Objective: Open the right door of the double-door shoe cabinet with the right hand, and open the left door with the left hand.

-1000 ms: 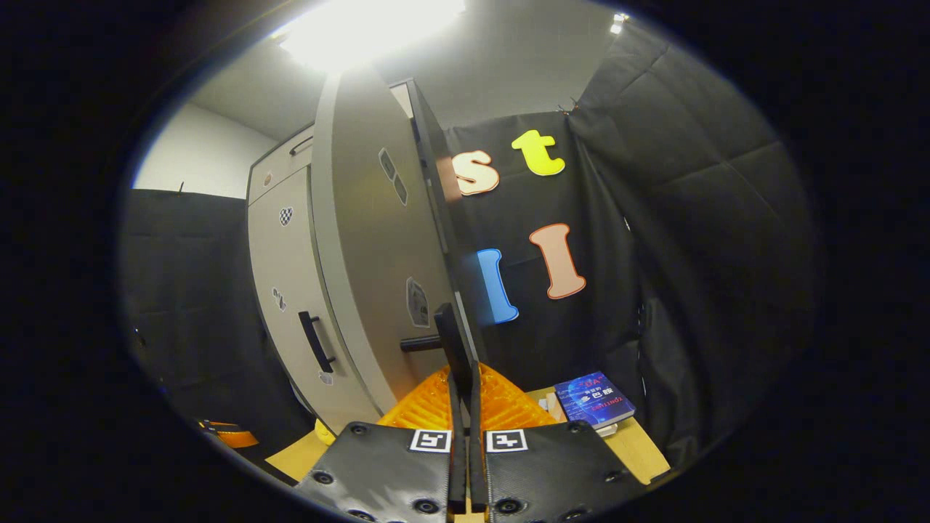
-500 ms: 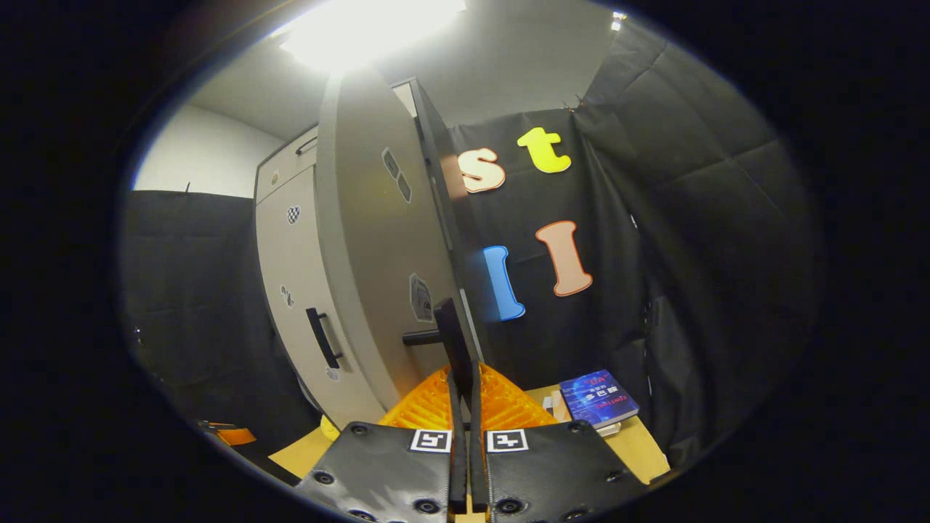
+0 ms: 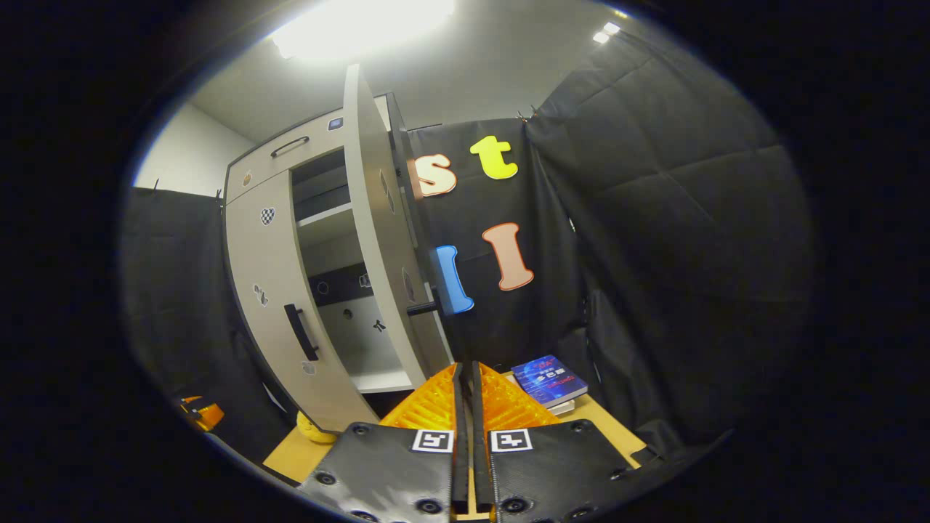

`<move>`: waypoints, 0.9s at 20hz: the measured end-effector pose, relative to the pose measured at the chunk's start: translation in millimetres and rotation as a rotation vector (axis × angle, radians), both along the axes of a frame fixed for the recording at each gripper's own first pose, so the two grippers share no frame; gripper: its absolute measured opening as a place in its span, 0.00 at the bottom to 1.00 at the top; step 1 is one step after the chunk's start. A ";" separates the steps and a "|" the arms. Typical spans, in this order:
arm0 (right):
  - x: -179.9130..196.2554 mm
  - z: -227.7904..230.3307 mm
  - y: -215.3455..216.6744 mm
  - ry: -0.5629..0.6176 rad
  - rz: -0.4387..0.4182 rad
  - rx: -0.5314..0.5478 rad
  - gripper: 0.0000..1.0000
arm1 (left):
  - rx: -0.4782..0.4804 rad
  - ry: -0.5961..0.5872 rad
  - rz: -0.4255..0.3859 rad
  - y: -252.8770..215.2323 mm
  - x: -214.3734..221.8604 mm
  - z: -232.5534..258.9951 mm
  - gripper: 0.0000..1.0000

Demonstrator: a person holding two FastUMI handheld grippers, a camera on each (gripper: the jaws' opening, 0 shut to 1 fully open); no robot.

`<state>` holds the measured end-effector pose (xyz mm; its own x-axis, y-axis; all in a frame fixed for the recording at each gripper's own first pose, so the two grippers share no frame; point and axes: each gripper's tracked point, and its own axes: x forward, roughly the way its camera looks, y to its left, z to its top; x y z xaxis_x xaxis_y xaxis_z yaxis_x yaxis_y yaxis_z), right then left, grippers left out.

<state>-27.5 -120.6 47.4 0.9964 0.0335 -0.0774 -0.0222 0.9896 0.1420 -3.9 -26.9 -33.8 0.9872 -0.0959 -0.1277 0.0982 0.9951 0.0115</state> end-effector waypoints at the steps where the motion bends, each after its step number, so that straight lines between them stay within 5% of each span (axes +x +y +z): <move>1: -3.5 4.1 -12.0 -0.017 -0.046 -0.044 0.10 | -0.030 -0.016 -0.017 -7.1 9.4 6.2 0.96; 3: -5.4 14.8 -22.5 -0.048 -0.106 -0.090 0.29 | -0.078 -0.040 -0.052 -24.5 26.0 17.7 0.95; 6: 4.8 16.1 -38.2 -0.058 -0.178 -0.131 0.97 | -0.102 -0.062 -0.102 -52.8 52.9 30.8 0.96; 13: 60.6 24.0 -82.7 -0.077 -0.202 -0.068 0.98 | -0.144 -0.076 -0.101 -108.4 133.8 44.8 0.96; 18: 105.5 8.8 -125.8 -0.049 -0.248 -0.139 0.97 | -0.130 -0.081 -0.064 -138.1 192.0 49.6 0.96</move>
<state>78.0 -246.4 56.2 0.9755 -0.2193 -0.0158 0.2194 0.9756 0.0091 188.2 -165.0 15.8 0.9851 -0.1692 -0.0298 0.1652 0.9805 -0.1068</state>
